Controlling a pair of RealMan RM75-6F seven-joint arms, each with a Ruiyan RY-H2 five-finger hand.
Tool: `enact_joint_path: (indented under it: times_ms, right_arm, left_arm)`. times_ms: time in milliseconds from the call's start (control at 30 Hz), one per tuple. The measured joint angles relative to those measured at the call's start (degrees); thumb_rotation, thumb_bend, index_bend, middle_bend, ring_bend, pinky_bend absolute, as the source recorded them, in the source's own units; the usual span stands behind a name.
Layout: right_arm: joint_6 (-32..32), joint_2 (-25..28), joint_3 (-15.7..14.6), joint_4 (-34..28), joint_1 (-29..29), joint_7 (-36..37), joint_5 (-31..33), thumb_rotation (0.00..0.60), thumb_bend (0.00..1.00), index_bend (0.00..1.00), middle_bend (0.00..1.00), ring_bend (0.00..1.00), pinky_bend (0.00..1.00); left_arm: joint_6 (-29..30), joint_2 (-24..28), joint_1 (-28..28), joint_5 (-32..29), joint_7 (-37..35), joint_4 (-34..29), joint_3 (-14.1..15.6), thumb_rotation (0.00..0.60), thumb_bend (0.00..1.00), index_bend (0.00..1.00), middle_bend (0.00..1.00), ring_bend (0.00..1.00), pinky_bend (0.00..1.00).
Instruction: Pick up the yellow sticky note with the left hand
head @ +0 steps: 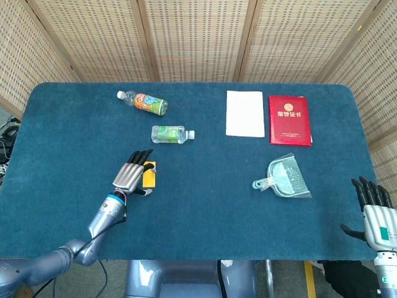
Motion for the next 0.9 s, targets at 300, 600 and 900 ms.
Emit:
enact_joint_path:
  times_ms: [300, 600, 900]
  right_arm:
    - [-0.23, -0.04, -0.14, -0.02, 0.14, -0.23, 0.12, 0.6, 0.0, 0.04, 0.0, 0.0, 0.0]
    - [-0.3, -0.04, -0.2, 0.05, 0.2, -0.18, 0.23, 0.6, 0.0, 0.04, 0.0, 0.0, 0.0]
    - [-0.43, 0.22, -0.24, -0.01, 0.23, 0.37, 0.3, 0.6, 0.0, 0.04, 0.0, 0.0, 0.0]
  left_arm:
    - [-0.45, -0.03, -0.4, -1.08, 0.16, 0.82, 0.14, 0.6, 0.16, 0.41, 0.0, 0.0, 0.0]
    - [-0.61, -1.49, -0.82, -1.87, 0.99, 2.67, 0.31, 0.6, 0.15, 0.4, 0.0, 0.0, 0.0]
    - [-1.07, -2.09, -1.65, -2.55, 1.11, 4.94, -0.02, 0.6, 0.16, 0.4, 0.0, 0.0, 0.0]
